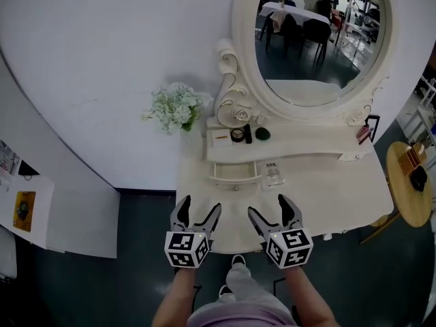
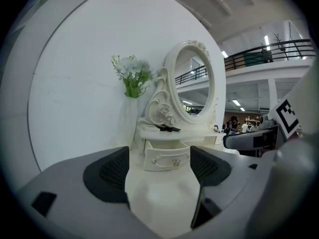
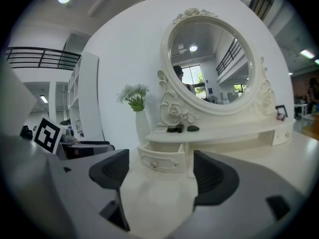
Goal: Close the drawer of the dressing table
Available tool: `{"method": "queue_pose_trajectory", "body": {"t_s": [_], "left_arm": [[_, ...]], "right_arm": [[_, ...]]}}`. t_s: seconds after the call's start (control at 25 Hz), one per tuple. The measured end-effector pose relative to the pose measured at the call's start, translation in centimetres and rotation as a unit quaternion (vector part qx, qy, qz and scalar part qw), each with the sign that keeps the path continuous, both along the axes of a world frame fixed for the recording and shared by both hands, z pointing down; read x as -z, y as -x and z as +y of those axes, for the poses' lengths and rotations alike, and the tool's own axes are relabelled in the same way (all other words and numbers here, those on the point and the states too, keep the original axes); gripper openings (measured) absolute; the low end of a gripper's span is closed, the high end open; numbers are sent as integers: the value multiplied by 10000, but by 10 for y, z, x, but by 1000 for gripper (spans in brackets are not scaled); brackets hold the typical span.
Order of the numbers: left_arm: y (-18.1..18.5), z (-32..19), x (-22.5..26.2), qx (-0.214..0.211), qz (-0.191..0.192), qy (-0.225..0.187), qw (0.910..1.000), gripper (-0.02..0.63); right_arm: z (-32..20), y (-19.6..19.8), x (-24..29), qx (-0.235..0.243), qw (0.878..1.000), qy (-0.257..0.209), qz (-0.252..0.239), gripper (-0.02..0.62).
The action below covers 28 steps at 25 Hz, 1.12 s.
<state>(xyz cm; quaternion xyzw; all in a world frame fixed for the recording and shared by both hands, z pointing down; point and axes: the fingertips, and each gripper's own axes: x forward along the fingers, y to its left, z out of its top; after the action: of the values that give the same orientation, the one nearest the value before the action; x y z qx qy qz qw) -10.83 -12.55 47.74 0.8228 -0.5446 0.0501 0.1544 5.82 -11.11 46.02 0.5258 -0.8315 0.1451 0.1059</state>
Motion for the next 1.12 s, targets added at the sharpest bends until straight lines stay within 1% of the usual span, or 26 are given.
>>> {"method": "queue_pose_trajectory", "body": {"t_s": [0.48, 0.92, 1.12], "left_arm": [[-12, -45, -28, -100, -85, 258, 9996, 373], [-16, -72, -53, -207, -192, 442, 9986, 371], [-17, -80, -60, -269, -236, 493, 9981, 359]], "right_arm": [[-52, 0, -31, 183, 9992, 265, 251, 367], [-82, 6, -60, 319, 9974, 482, 440, 362], [-90, 6, -71, 357, 9963, 585, 520, 349]]}}
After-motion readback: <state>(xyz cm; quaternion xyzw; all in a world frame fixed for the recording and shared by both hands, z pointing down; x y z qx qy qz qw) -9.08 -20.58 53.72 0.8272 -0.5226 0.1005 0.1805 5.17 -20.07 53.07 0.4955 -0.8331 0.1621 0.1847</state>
